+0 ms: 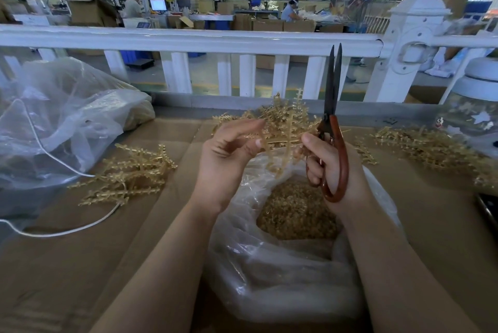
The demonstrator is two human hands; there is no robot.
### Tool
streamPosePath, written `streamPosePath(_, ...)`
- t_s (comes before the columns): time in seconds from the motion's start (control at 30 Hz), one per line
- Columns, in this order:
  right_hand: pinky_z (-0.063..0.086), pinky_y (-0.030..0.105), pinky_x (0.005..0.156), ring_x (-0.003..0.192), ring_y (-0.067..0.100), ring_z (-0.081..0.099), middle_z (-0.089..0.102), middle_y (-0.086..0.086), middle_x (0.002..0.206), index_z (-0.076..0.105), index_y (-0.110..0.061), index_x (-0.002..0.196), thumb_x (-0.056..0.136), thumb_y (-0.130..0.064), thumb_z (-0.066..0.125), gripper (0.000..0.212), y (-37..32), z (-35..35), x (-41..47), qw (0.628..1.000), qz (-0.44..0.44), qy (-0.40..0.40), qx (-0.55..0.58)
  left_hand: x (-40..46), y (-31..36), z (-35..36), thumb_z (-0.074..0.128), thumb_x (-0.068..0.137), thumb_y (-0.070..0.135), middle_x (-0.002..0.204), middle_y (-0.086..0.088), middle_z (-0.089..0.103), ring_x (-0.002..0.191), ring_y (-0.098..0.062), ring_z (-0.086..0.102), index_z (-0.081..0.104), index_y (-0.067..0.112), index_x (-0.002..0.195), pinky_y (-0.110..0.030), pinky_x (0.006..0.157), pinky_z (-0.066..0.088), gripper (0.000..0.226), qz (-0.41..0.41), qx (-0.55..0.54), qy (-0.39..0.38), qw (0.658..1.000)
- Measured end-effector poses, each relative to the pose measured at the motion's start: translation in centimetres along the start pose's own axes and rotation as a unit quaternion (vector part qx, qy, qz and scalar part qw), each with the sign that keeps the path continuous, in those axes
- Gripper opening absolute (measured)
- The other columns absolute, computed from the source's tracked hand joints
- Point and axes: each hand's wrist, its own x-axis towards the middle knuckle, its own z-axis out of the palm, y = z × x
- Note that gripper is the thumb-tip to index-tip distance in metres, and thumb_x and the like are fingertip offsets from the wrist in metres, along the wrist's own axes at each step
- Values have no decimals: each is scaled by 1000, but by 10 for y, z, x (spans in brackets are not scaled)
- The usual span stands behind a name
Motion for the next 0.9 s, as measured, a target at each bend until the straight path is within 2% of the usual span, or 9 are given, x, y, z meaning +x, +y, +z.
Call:
streamPosePath(0.1, 35, 22, 41, 42, 9, 36, 50, 21, 77, 62, -2, 103, 82, -30, 76, 37, 0, 1, 0, 1000, 8, 5, 2, 1, 1, 1, 64, 89, 22, 111, -7, 68, 88, -21, 66, 61, 17, 124, -42, 84, 55, 35, -134, -102, 7, 986)
streamPosePath(0.17, 36, 21, 42, 42, 8, 37, 60, 22, 83, 64, -1, 101, 81, -30, 76, 37, 0, 3, -1, 1000, 5, 3, -7, 1, 3, 1, 59, 91, 43, 108, -12, 71, 92, -28, 68, 61, 12, 122, -48, 90, 50, 44, -199, -115, -23, 973)
streamPosePath(0.3, 34, 21, 41, 41, 8, 38, 70, 11, 77, 65, -5, 96, 81, -29, 73, 29, 0, 6, -1, 999, -4, -17, -37, -3, 5, 2, 70, 64, 76, 119, -24, 67, 106, -38, 65, 62, 5, 125, -48, 93, 51, 94, -212, -72, -119, 967)
streamPosePath(0.47, 34, 23, 42, 42, 7, 43, 68, 1, 66, 70, -7, 94, 79, -28, 75, 26, -1, 9, -3, 998, 10, -14, -69, -4, 6, -2, 63, 50, 89, 109, -5, 74, 104, -26, 70, 77, 28, 101, -47, 96, 50, 80, -236, -127, -154, 951)
streamPosePath(0.53, 34, 20, 40, 41, 6, 45, 65, -2, 60, 72, -10, 92, 82, -21, 74, 16, -1, 9, -4, 997, 6, -17, -71, -4, 4, -2, 74, 54, 78, 89, 3, 75, 83, -16, 71, 77, 27, 85, -32, 81, 55, 60, -210, -63, -163, 962)
streamPosePath(0.6, 32, 23, 40, 40, 8, 41, 59, -1, 56, 75, -9, 94, 81, -25, 76, 20, 0, 10, -3, 997, 5, -16, -80, -4, 2, 1, 83, 70, 39, 75, -2, 71, 67, -16, 65, 74, 19, 78, -26, 67, 54, 23, -170, -31, -162, 972)
streamPosePath(0.67, 32, 23, 41, 40, 10, 39, 51, -2, 52, 75, -8, 97, 77, -32, 78, 31, 0, 9, -3, 997, 9, -16, -70, -4, 1, 3, 80, 69, 13, 70, -7, 69, 61, -17, 63, 72, 11, 76, -26, 63, 53, 11, -157, -49, -131, 978)
streamPosePath(0.77, 33, 23, 41, 41, 10, 37, 55, -3, 56, 73, -12, 90, 81, -31, 77, 22, -2, 7, -2, 999, 1, -33, -21, -2, -2, 1, 78, 68, 8, 75, -6, 71, 63, -16, 64, 69, -3, 91, -27, 65, 53, 27, -159, -101, -89, 978)
streamPosePath(0.9, 34, 21, 41, 43, 8, 38, 68, 9, 79, 67, 7, 107, 80, -32, 75, 49, -4, 5, -2, 999, -8, -46, -4, -2, 1, 3, 77, 67, 7, 74, -5, 71, 65, -18, 67, 70, 8, 81, -27, 65, 54, 16, -155, -147, -61, 975)
